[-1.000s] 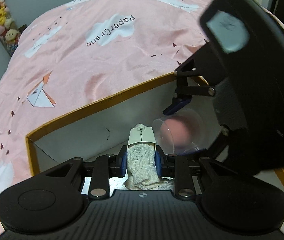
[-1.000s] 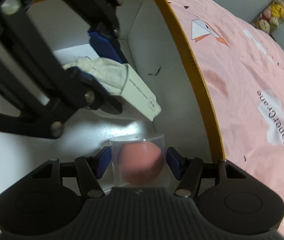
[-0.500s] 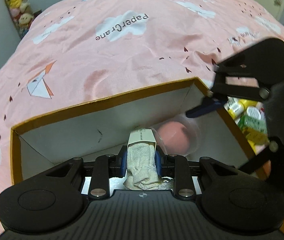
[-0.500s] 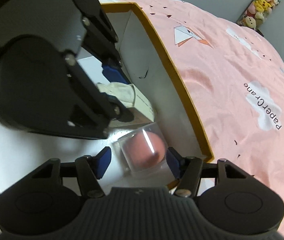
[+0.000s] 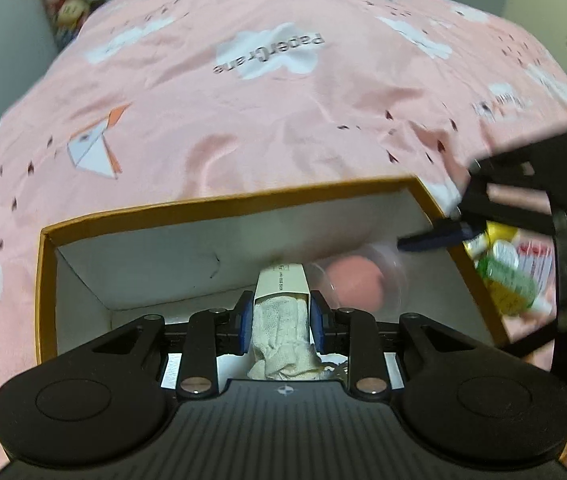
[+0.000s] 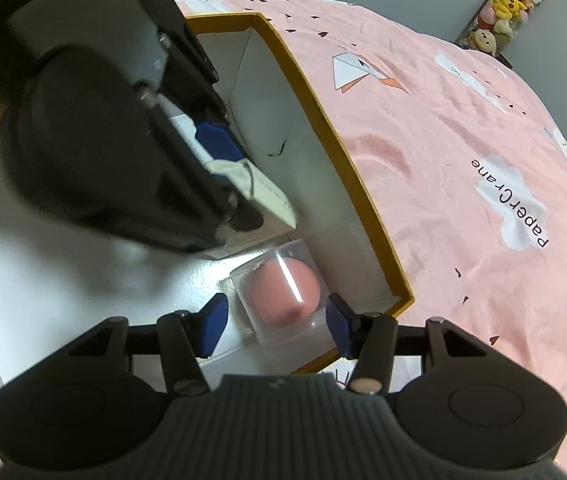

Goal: Organize rigid objects
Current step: 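Lower and release the white box and sponge case inside the box with both grippers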

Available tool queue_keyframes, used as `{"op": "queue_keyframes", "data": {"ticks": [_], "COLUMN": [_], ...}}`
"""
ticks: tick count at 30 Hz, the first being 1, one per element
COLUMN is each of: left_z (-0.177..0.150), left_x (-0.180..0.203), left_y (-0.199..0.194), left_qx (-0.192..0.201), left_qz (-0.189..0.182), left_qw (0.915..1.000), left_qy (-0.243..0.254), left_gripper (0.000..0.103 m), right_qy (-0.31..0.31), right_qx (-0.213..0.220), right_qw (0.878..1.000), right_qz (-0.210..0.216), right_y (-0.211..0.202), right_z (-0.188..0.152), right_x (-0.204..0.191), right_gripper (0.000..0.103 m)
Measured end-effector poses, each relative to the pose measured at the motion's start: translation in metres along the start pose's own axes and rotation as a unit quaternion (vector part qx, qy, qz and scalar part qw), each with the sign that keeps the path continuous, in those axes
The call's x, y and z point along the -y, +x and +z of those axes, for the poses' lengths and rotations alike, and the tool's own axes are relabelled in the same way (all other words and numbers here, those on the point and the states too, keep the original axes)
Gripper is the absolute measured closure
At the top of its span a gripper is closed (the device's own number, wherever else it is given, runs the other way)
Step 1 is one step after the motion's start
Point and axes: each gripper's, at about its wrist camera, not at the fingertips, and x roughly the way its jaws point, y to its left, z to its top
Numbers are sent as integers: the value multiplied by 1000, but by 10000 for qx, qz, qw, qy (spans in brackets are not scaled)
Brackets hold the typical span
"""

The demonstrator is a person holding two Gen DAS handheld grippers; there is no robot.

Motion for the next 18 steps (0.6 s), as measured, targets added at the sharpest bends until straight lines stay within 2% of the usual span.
{"op": "queue_keyframes", "data": {"ticks": [5,8,11,18], "left_z": [16,20,15,-5], "left_x": [-1,1,1,0], "left_y": [3,2,-5,-10], "left_qx": [120,134,145,-143], "left_qz": [-262,-237,-244,-699], "left_qw": [9994,9995,9995,9971], "left_qy": [-190,-161,-120,-250], "left_gripper": [70,66,57,57], "right_qy": [68,108,105,-45], "right_qx": [-7,-16,-18,-47], "right_qw": [10000,9999,9999,9999], "right_qz": [-69,-115,-110,-142], "right_y": [4,6,9,13], "right_z": [-3,-2,-3,-6], "right_x": [2,2,1,-3], "right_gripper": [50,50,50,55]}}
